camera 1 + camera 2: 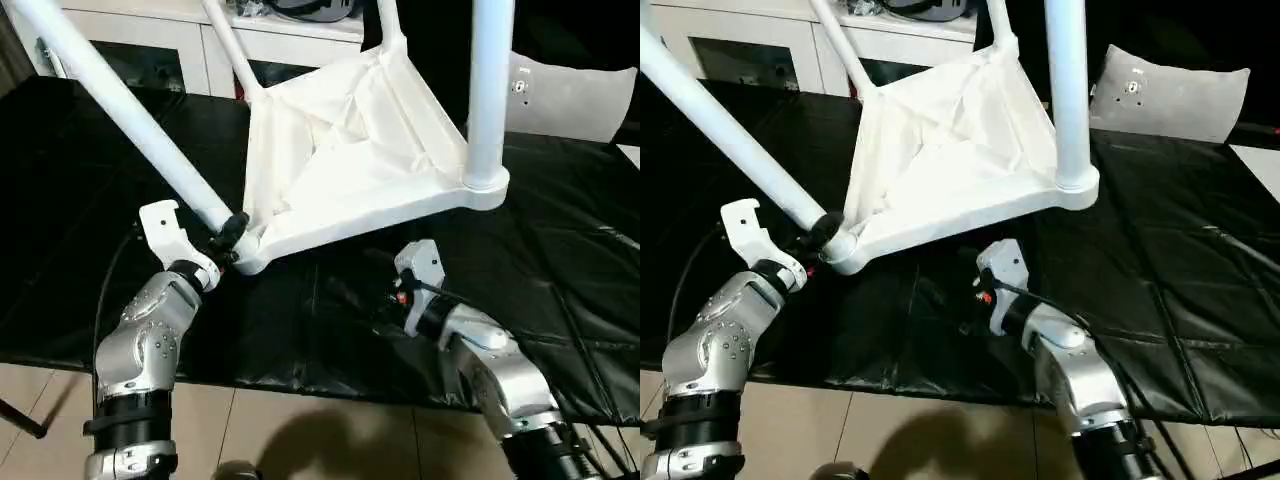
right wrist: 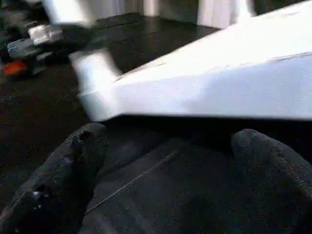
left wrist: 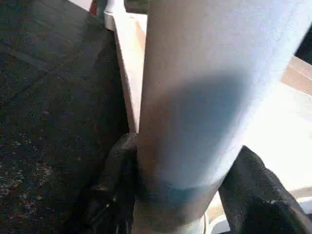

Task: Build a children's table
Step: Flip table

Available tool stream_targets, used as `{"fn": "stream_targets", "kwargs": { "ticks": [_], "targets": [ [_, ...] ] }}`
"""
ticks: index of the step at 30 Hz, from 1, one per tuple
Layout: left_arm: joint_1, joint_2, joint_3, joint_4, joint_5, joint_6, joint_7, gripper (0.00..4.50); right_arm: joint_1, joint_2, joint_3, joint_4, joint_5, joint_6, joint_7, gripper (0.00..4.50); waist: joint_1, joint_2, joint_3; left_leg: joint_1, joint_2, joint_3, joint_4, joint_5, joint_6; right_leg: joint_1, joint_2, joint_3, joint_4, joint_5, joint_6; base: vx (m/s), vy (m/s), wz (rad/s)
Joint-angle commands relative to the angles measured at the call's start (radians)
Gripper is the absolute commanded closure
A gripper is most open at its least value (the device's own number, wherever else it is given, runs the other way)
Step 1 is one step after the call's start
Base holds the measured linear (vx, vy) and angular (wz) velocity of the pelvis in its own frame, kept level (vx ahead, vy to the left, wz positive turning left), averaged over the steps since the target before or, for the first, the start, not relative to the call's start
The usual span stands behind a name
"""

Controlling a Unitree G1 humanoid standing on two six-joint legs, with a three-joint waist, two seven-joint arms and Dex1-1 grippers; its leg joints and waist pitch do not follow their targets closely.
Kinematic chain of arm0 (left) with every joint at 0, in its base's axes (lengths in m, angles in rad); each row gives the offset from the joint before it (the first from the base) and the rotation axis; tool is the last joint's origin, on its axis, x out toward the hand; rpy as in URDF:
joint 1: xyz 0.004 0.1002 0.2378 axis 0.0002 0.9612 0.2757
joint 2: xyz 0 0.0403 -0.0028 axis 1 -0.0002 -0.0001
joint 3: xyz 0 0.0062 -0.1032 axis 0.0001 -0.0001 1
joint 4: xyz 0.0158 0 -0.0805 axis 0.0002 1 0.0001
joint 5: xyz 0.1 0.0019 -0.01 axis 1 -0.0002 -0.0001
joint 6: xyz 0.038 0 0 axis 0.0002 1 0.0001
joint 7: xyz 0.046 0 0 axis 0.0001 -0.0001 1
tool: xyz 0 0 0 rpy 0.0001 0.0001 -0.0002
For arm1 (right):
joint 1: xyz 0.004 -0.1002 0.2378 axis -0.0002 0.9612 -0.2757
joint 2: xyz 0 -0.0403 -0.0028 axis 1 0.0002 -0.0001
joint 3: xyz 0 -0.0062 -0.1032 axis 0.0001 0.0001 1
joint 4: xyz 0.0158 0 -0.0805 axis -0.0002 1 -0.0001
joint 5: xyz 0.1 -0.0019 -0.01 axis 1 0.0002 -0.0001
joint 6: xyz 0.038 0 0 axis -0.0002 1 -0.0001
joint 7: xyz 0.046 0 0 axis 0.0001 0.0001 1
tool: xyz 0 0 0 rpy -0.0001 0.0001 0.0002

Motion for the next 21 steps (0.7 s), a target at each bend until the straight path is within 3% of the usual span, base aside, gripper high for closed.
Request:
{"fn": "stream_targets", "kwargs": {
  "ticks": [1, 8, 15, 21],
  "targets": [
    [0.03, -0.031, -0.038, 0.03, -0.058, 0.09, -0.025, 2.44, -0.037, 0.011, -0.068, 0.033, 0.019, 0.045, -0.074, 0.0, -0.004, -0.005, -0.053, 0.009, 0.032, -0.013, -0.07, -0.223, -0.005, 0.026, -0.085, 0.055, -0.079, -0.213, -0.121, 0.0, 0.0, 0.0],
    [0.034, -0.049, -0.051, -0.002, -0.079, 0.136, -0.034, 2.44, -0.074, 0.043, -0.093, 0.096, 0.086, 0.051, -0.042, 0.0, -0.003, -0.004, -0.054, 0.006, 0.031, -0.01, -0.067, -0.204, -0.001, 0.029, -0.085, 0.057, -0.076, -0.165, -0.118, 0.0, 0.0, 0.0],
    [0.035, -0.063, -0.058, -0.023, -0.091, 0.163, -0.035, 2.44, -0.131, 0.077, -0.14, 0.17, 0.099, 0.057, -0.086, 0.0, 0.0, -0.003, -0.054, 0.007, 0.032, -0.009, -0.069, -0.202, -0.009, 0.026, -0.084, 0.057, -0.077, -0.171, -0.114, 0.0, 0.0, 0.0],
    [0.042, -0.069, -0.076, -0.039, -0.1, 0.196, -0.054, 2.44, -0.199, 0.133, -0.225, 0.246, 0.159, -0.007, -0.143, 0.0, -0.005, 0.002, -0.053, 0.007, 0.032, -0.01, -0.072, -0.222, -0.017, 0.025, -0.085, 0.057, -0.078, -0.185, -0.11, 0.0, 0.0, 0.0]
  ]
}}
